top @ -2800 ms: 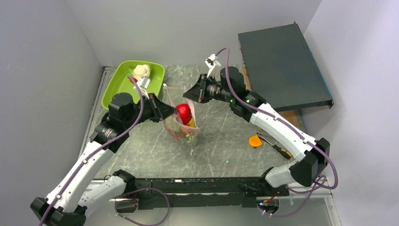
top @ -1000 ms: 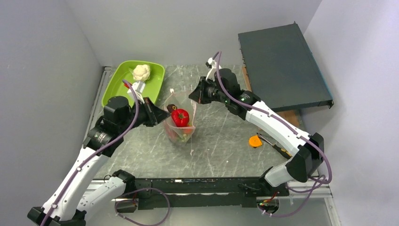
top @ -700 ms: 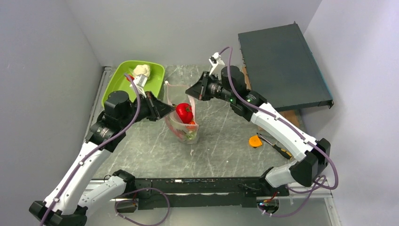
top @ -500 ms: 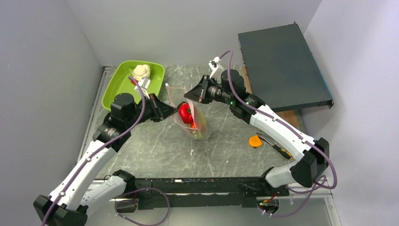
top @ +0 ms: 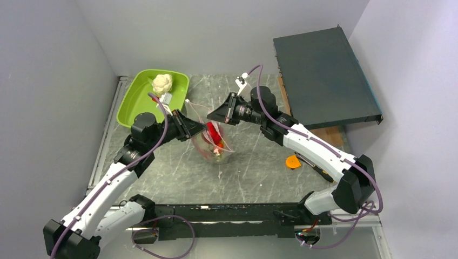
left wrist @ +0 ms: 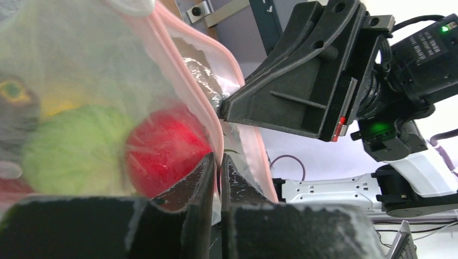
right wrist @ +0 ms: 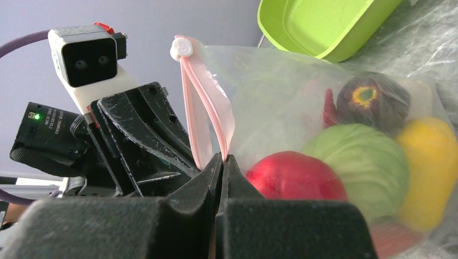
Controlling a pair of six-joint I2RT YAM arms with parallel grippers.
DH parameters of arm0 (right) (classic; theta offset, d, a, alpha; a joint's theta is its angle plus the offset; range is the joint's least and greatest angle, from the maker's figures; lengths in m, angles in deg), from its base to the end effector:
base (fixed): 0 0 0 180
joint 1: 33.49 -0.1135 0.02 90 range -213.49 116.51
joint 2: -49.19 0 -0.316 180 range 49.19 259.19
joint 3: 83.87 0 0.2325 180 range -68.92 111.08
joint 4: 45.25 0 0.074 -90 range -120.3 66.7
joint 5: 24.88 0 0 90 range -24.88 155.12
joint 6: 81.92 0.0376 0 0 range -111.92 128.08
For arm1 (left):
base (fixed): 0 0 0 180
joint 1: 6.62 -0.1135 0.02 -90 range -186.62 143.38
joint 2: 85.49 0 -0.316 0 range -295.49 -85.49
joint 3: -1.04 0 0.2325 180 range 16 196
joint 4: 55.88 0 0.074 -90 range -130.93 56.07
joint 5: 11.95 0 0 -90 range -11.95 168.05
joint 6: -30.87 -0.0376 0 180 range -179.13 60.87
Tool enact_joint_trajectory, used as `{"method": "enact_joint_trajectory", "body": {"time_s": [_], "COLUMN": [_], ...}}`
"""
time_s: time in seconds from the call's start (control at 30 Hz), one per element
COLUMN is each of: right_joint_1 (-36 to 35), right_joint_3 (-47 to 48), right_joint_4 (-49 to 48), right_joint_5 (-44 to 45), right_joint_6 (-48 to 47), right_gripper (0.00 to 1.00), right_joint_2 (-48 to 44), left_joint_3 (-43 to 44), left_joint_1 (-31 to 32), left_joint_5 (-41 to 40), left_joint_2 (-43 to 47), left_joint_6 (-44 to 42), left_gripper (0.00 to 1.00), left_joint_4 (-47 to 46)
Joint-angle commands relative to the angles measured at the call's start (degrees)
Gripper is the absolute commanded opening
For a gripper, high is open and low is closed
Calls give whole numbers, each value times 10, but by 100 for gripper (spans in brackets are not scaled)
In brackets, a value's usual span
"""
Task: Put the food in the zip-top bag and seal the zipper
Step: Adjust the zipper food storage bag at the center of the board.
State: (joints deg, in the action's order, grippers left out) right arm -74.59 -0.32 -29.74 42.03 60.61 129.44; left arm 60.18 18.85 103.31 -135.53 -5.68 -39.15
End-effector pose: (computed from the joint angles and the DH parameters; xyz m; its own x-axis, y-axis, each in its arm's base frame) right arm 0.2199 0.2114 0.4154 -0.8061 0.2656 -0.5288 -0.4171 0.3788 0.8262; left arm 0.1318 -0.0806 0.3781 -0.6906 -0.4758 -0.5447 0.3627 0.4238 -0.8300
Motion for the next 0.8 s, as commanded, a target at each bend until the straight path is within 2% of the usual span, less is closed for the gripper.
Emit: {"method": "enact_joint_trajectory", "body": {"time_s": [0.0,0.2,0.53,0.77], "right_joint_1": [-16,-26,-28,-27], "right_joint_3": [5,8,1,4], "right_joint_4": [-76,-87,-57,-55], "right_joint_5": [-27,-30,-5,-11], "right_joint_6": [19,31,-1,-14], "right_gripper": [0,0,0,0], "right_joint_2": [2,17,5,7], "left_joint_3": [1,-9,-35,-39], "left_joint_1": [0,1,1,1], "left_joint_5": [14,6,-35,-55], "left_joint_2": [14,16,59,73], "left_joint_6": [26,40,21,21], "left_gripper": [14,7,10,29], "left_joint_4": [-83,-104,-58,-51]}}
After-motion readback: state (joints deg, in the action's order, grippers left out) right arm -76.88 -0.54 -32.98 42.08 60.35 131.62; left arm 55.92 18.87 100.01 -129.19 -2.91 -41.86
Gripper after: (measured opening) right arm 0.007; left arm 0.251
